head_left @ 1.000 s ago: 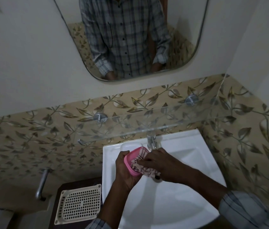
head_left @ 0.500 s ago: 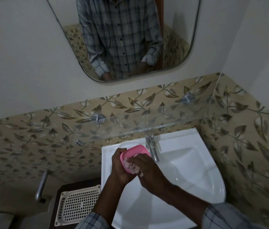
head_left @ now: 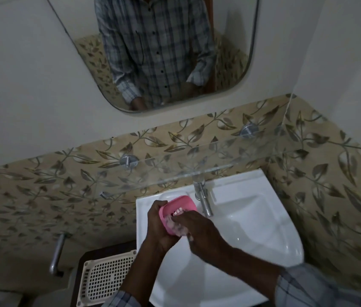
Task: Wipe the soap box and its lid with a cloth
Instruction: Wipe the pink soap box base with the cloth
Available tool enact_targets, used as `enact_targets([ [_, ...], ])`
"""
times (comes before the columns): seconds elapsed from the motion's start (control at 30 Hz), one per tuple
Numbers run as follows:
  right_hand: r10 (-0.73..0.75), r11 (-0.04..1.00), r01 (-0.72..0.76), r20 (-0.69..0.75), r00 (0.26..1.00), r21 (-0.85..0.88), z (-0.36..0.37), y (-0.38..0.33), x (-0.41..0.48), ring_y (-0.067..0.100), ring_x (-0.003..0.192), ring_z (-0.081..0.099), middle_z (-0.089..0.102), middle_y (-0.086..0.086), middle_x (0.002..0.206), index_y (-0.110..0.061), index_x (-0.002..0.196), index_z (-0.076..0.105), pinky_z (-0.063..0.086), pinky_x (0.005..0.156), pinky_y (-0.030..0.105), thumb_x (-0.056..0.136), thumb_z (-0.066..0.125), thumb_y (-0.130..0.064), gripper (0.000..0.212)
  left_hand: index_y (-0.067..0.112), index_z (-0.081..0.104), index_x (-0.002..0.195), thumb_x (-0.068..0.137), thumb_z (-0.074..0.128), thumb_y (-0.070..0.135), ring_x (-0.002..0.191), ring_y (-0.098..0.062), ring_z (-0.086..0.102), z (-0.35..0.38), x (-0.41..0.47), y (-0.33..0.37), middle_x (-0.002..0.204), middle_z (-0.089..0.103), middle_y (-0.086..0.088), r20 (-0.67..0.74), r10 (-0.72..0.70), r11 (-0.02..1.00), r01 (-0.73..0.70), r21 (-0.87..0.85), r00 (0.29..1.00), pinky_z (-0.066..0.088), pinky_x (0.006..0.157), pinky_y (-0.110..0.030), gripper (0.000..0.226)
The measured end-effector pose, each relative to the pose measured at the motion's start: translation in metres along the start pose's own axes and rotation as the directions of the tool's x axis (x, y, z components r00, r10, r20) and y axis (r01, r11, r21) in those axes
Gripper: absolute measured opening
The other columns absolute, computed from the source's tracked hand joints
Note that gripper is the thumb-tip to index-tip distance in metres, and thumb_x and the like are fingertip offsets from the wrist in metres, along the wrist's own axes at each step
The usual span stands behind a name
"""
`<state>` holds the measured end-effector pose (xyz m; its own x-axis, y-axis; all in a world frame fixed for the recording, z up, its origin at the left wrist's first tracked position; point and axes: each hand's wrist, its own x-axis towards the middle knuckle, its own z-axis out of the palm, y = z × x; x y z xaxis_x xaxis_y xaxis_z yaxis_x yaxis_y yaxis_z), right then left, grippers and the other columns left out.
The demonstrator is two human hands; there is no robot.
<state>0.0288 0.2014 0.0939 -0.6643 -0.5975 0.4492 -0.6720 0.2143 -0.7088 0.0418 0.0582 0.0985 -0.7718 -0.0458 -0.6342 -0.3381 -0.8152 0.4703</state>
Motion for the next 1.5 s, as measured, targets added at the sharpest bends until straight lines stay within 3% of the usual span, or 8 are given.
enact_targets([
  [0.13, -0.406, 0.808, 0.526, 0.396, 0.823, -0.265, -0.059, 0.052, 0.018, 0.033, 0.098, 0.069, 0.073, 0.018, 0.102, 0.000, 0.097, 0.075, 0.053, 0.092, 0.046, 0.080, 0.068, 0.009, 0.020, -0.009, 0.055, 0.134, 0.073, 0.044, 0.032, 0.095, -0.041, 0.059, 0.002, -0.003, 0.002, 0.116, 0.062, -0.028, 0.078, -0.121, 0.992, 0.119, 0.037, 0.990, 0.046, 0.088, -0.050, 0.074],
  [0.27, 0.174, 0.983, -0.169, 0.076, 0.982, -0.065, -0.020, 0.010, 0.015, 0.028, 0.087, 0.072, 0.077, 0.008, 0.093, -0.014, 0.097, 0.075, 0.058, 0.079, 0.031, 0.070, 0.057, -0.007, 0.033, 0.005, 0.068, 0.075, 0.071, 0.050, 0.031, 0.071, -0.029, 0.060, 0.014, 0.002, -0.010, 0.073, 0.061, -0.016, -0.100, 0.125, 0.992, -0.123, 0.027, 0.987, 0.051, 0.069, -0.034, 0.032],
  [0.4, 0.731, 0.478, -0.673, 0.169, 0.661, 0.564, 0.000, -0.026, 0.040, 0.017, 0.072, 0.074, 0.077, 0.003, 0.078, -0.015, 0.084, 0.075, 0.063, 0.070, 0.040, 0.072, 0.060, -0.020, 0.020, 0.017, 0.053, 0.056, 0.080, 0.047, 0.031, 0.054, -0.017, 0.052, 0.009, 0.002, -0.023, 0.054, 0.051, -0.002, -0.159, 0.300, 0.954, -0.291, 0.078, 0.941, 0.046, 0.053, -0.024, 0.028],
  [0.5, 0.298, 0.949, -0.308, 0.120, 0.947, 0.074, -0.014, -0.021, 0.027, 0.015, 0.080, 0.068, 0.075, 0.005, 0.095, -0.019, 0.112, 0.067, 0.055, 0.074, 0.024, 0.079, 0.060, -0.008, 0.035, 0.011, 0.062, 0.062, 0.077, 0.052, 0.031, 0.060, -0.023, 0.058, 0.003, -0.003, -0.005, 0.060, 0.057, -0.009, -0.125, 0.177, 0.984, -0.174, 0.034, 0.976, 0.051, 0.061, -0.030, 0.027],
  [0.6, -0.121, 0.948, 0.226, 0.404, 0.907, -0.224, -0.033, 0.012, 0.013, 0.033, 0.090, 0.064, 0.069, 0.017, 0.104, -0.005, 0.123, 0.060, 0.055, 0.079, 0.038, 0.077, 0.058, 0.005, 0.047, -0.004, 0.066, 0.106, 0.086, 0.044, 0.039, 0.094, -0.038, 0.059, -0.005, -0.002, -0.001, 0.102, 0.063, -0.024, -0.136, -0.005, 0.998, 0.015, 0.067, 0.991, 0.046, 0.089, -0.045, 0.052],
  [0.7, 0.194, 0.979, -0.204, 0.294, 0.936, 0.002, -0.024, 0.004, 0.015, 0.023, 0.084, 0.069, 0.071, 0.004, 0.098, -0.026, 0.123, 0.050, 0.057, 0.071, 0.036, 0.077, 0.061, -0.013, 0.049, 0.003, 0.064, 0.091, 0.079, 0.048, 0.036, 0.081, -0.033, 0.064, 0.002, -0.005, -0.017, 0.086, 0.063, -0.020, -0.175, 0.154, 0.984, -0.135, 0.116, 0.973, 0.051, 0.075, -0.036, 0.038],
  [0.87, 0.673, 0.330, -0.692, 0.353, 0.650, 0.642, -0.009, -0.017, 0.025, 0.015, 0.087, 0.072, 0.073, 0.001, 0.100, -0.032, 0.108, 0.057, 0.059, 0.069, 0.030, 0.064, 0.076, -0.022, 0.049, 0.006, 0.067, 0.090, 0.103, 0.032, 0.042, 0.087, -0.034, 0.063, -0.005, -0.003, -0.038, 0.082, 0.071, -0.013, -0.144, 0.494, 0.807, -0.390, 0.444, 0.858, 0.052, 0.068, -0.032, 0.052],
  [1.5, 0.597, 0.728, -0.553, 0.024, 0.802, 0.405, -0.020, -0.023, 0.012, 0.006, 0.077, 0.071, 0.074, -0.011, 0.086, -0.028, 0.096, 0.065, 0.061, 0.070, 0.033, 0.059, 0.085, -0.026, 0.042, 0.047, 0.045, 0.143, 0.080, 0.063, 0.072, 0.109, -0.024, 0.070, 0.004, 0.009, -0.031, 0.128, 0.066, 0.003, -0.034, 0.555, 0.787, -0.511, 0.346, 0.831, 0.060, 0.073, -0.032, 0.070],
])
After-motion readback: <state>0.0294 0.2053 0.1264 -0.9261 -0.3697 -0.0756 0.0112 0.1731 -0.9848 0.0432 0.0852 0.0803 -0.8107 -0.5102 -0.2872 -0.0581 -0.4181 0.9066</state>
